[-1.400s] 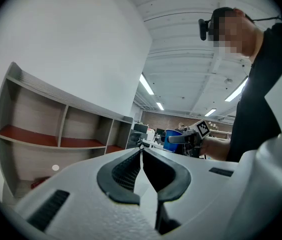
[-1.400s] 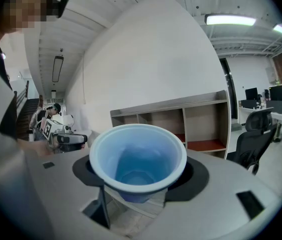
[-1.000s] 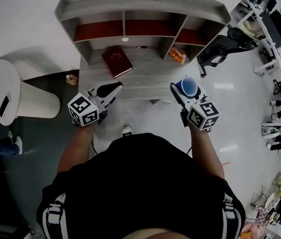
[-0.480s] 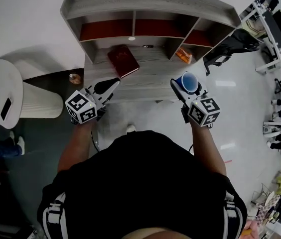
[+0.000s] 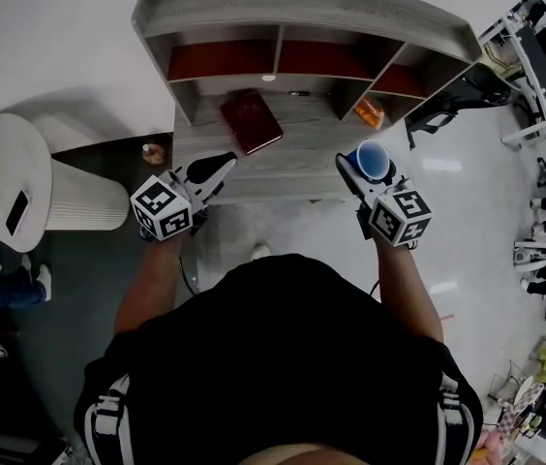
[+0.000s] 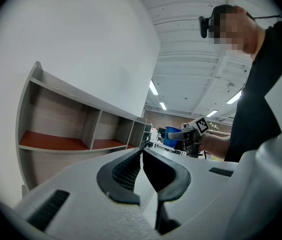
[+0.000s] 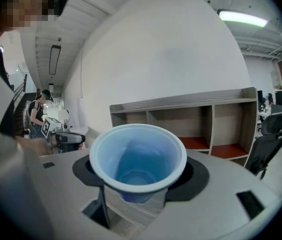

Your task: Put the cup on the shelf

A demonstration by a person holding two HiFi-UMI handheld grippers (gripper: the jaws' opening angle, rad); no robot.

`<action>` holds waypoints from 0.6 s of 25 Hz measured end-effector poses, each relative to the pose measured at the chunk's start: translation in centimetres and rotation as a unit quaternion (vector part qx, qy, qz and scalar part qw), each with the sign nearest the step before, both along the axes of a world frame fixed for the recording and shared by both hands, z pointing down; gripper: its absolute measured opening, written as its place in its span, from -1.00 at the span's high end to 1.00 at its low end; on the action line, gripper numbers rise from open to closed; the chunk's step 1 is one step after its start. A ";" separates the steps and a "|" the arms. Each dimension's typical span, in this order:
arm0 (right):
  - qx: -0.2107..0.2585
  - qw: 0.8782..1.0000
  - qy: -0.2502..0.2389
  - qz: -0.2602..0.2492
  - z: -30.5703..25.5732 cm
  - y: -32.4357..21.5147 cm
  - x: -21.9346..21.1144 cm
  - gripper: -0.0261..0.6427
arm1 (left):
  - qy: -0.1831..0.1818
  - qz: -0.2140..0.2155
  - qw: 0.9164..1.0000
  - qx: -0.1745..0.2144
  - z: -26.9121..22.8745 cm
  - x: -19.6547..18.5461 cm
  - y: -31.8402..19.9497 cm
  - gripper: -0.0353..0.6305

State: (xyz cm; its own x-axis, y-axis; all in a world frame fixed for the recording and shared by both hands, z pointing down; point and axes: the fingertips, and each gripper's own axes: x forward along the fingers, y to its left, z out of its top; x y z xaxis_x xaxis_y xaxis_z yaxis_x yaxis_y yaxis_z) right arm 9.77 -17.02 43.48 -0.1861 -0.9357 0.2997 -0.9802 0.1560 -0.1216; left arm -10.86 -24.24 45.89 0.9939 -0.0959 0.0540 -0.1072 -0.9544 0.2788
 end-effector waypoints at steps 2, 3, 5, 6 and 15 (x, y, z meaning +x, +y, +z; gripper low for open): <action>0.000 1.000 -0.001 0.000 0.1 -0.3 -0.2 0.01 | -0.004 0.001 1.000 0.001 0.2 -0.1 -0.2 0.83; 0.001 1.000 -0.001 0.000 0.1 -0.5 -0.2 0.01 | -0.005 0.001 1.000 0.001 0.2 -0.1 -0.3 0.83; 0.001 1.000 -0.001 0.001 0.2 -0.7 -0.4 0.01 | -0.005 0.000 1.000 0.001 0.2 -0.2 -0.4 0.83; 0.002 1.000 -0.001 0.001 0.2 -0.8 -0.5 0.01 | -0.004 0.000 1.000 0.001 0.2 -0.3 -0.4 0.83; 0.016 1.000 -0.003 0.004 -0.5 -0.9 -0.4 0.01 | -0.006 -0.007 1.000 0.010 -0.2 -0.3 -0.2 0.83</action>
State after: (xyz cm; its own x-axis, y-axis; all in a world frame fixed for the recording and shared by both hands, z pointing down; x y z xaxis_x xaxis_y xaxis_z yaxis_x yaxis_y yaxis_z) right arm 9.40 -17.91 43.00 -0.1802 -0.9465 0.2679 -0.9807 0.1519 -0.1231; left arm -11.16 -24.41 45.67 0.9917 -0.1117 0.0629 -0.1243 -0.9579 0.2587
